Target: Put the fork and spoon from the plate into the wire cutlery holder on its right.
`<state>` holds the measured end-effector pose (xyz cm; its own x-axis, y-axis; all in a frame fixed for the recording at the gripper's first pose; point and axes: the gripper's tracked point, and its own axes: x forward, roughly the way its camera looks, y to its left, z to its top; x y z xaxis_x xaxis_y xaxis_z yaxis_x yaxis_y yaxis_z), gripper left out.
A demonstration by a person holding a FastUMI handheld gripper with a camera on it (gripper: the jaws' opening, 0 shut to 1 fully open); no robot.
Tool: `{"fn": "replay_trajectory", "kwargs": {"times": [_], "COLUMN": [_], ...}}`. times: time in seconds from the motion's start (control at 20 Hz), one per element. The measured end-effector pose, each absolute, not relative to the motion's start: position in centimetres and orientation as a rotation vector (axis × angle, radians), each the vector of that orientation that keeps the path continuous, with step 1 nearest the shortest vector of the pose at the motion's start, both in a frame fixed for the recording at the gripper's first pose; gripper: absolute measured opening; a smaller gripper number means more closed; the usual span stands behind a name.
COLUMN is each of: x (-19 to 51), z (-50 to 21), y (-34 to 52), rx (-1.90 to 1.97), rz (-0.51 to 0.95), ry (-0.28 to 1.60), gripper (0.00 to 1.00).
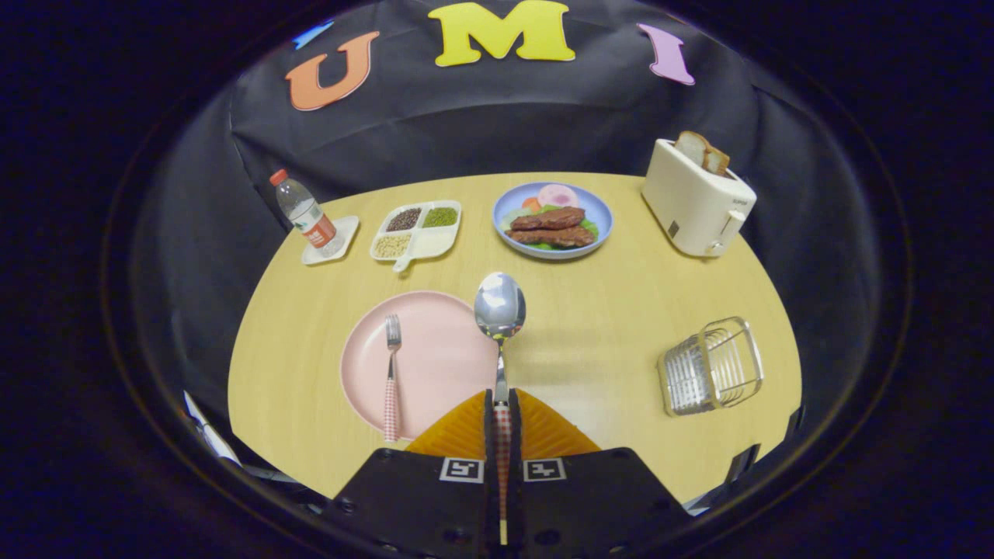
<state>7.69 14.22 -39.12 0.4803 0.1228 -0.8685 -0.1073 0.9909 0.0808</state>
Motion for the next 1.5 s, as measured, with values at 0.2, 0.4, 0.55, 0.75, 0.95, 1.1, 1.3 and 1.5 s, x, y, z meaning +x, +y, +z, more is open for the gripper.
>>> {"fn": "replay_trajectory", "kwargs": {"times": [0.2, 0.4, 0.55, 0.75, 0.95, 1.1, 1.3, 1.5], "x": [8.6, 9.0, 9.1, 8.7, 7.2, 6.3, 6.5, 5.9], "z": [-38.0, -37.2, -36.4, -35.6, -35.3, -35.3, -35.4, -36.2], "y": [8.4, 2.4, -1.5, -5.9, -7.5, -7.7, -7.6, -7.6], "rx": [0.022, -0.012, -0.04, -0.106, -0.11, -0.048, -0.013, -0.069], "rz": [0.082, 0.038, 0.024, 0.035, 0.109, 0.142, 0.162, 0.164], "ry": [1.05, 1.07, 1.084, 1.135, 1.237, 1.343, 1.457, 1.575], "gripper": [0.04, 0.04, 0.04, 0.04, 0.04, 0.04, 0.04, 0.04]}}
